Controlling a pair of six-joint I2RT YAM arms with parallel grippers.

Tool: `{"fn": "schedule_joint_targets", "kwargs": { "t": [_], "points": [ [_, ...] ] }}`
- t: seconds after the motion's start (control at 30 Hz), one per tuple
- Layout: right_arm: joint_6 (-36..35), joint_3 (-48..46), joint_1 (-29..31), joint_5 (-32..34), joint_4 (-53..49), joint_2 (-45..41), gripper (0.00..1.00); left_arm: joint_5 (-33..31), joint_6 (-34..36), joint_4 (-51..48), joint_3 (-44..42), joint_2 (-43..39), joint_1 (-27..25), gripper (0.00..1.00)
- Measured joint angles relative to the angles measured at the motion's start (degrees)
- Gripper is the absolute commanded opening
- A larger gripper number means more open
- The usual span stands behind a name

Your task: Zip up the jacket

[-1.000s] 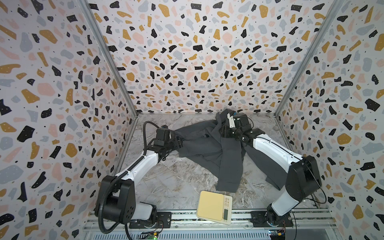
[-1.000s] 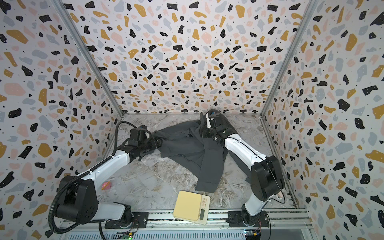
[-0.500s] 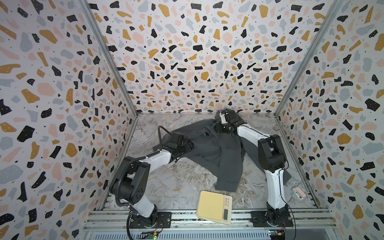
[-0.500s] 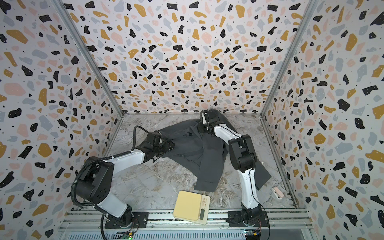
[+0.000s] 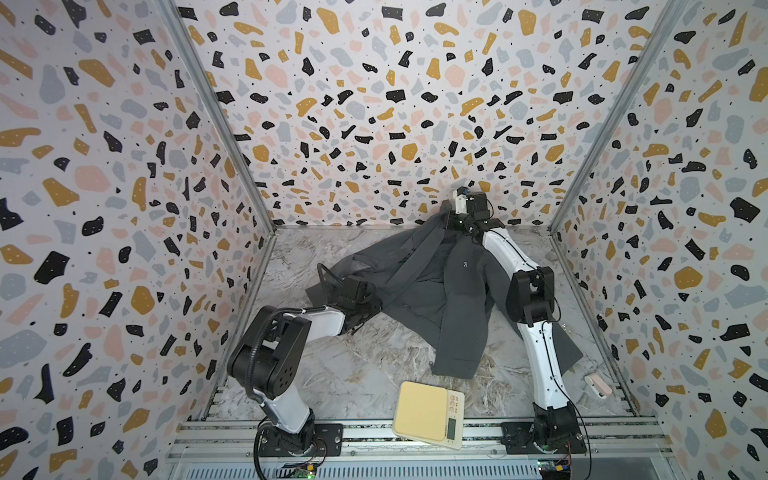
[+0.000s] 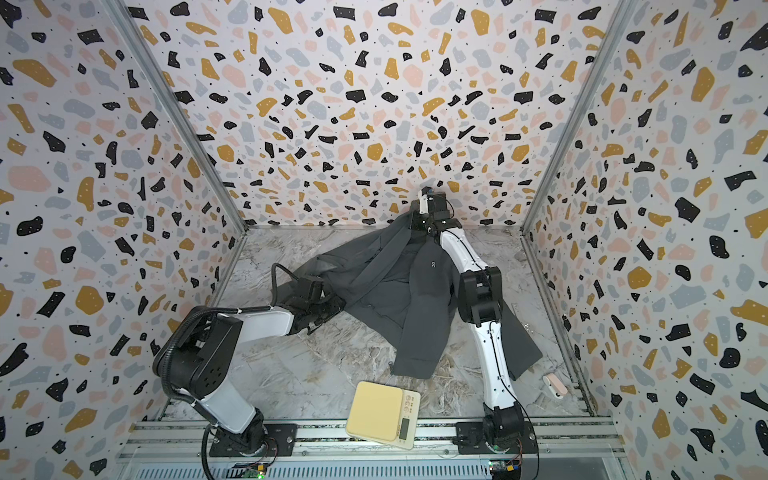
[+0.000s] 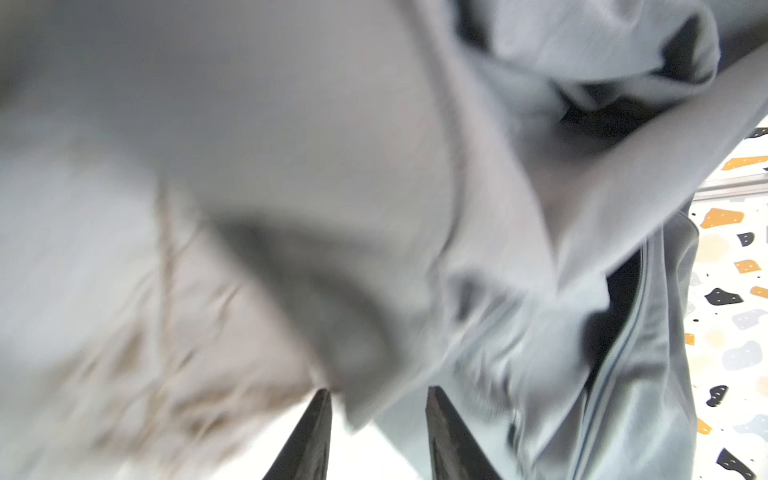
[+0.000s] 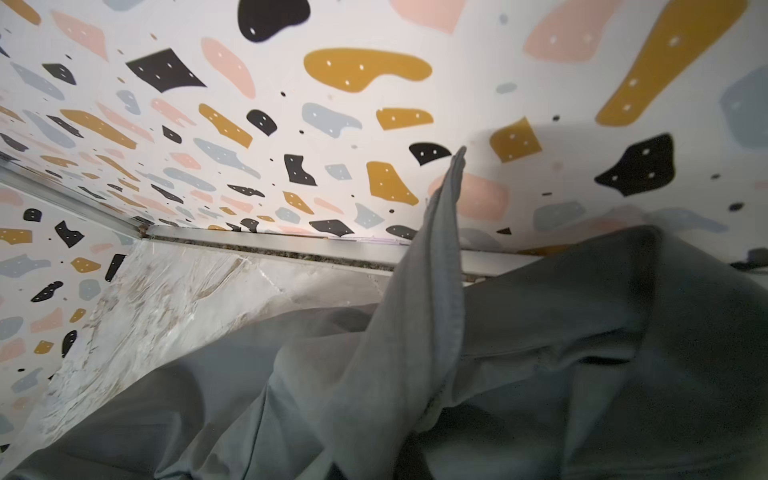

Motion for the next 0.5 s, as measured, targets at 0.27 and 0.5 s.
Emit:
{"fn": "schedule_joint_targets", "kwargs": {
  "t": [0.27,0.5],
  "points": [
    [2.8,-17.9,-1.1,0.2,-1.8,-9.6,0.59,-0.5,0.2,-6.8,-1.3,-17.0,-0.2,0.83],
    [11.5,-62.5,0.6,-5.9,14.6,-38.5,0.61,0.5,6.4,-10.2,4.0,-15.5,-0.2,0.92]
  ]
}}
